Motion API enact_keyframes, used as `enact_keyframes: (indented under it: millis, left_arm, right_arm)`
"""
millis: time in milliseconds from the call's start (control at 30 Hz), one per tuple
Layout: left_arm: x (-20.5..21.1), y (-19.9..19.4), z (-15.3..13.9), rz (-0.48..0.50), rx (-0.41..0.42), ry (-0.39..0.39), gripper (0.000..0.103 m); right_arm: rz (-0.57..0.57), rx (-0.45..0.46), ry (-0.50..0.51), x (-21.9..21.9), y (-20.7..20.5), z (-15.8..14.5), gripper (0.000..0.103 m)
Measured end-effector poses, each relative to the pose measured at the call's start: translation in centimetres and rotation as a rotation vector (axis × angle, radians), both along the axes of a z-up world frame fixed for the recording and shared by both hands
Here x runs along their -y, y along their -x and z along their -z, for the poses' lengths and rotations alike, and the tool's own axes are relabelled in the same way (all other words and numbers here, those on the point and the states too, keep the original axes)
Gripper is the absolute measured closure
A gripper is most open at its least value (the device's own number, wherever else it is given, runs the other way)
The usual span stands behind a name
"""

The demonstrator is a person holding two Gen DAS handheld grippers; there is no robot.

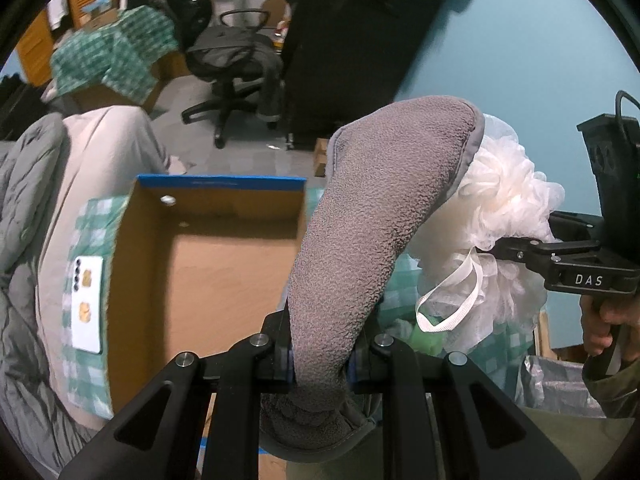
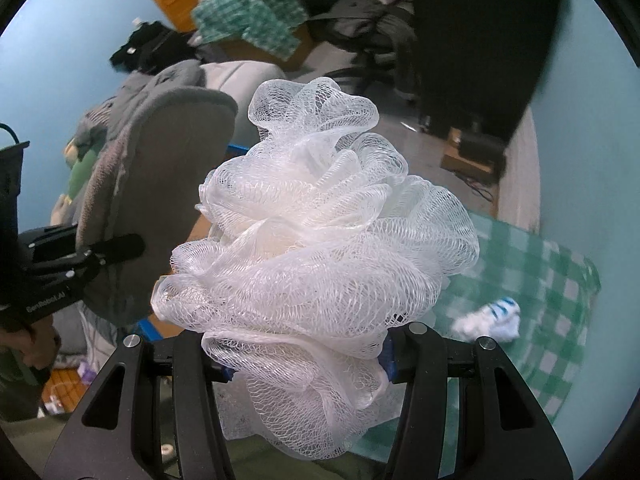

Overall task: Organize soft objects
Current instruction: 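Lift the bath puff with the right tool while the left tool lifts the grey sock, then drop the bath puff into the box with the right tool while the left drops the sock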

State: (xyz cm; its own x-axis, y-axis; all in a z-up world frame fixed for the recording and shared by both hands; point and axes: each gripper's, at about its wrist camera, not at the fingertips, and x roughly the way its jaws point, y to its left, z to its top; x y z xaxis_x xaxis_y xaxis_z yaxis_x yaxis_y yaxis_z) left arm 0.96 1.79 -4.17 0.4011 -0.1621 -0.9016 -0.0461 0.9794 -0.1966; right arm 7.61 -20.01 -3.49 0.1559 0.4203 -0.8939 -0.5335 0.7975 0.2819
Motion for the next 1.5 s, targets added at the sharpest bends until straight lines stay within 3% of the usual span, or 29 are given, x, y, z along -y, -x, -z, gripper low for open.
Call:
enact_keyframes:
  millis: [267, 567, 1267, 1500]
  left_arm:
    - [-3.8, 1.7, 0.2, -0.108, -0.006, 0.001, 0.085]
    - [-8.1, 3.4, 2.3, -0.214, -0.052, 0.007, 0.085]
    - [-12.7, 4.7, 7.1, -0.373, -0.158, 0.0, 0.081]
    - [-13.5, 5.5, 6.7, -0.428, -0.15, -0.021, 0.067]
  right_arm:
    - [-0.102, -0.002, -0.006, -5.1, -0.5, 0.7, 0.051]
    - [-0.196, -0.008, -0.005, -10.9, -0.6, 1.7, 0.051]
    - [-0.33, -0.024, 0.095, -20.4, -0.5, 5.9, 0.05]
    - [-0.319, 0.0, 0.126, -21.1, -0.6, 6.0, 0.024]
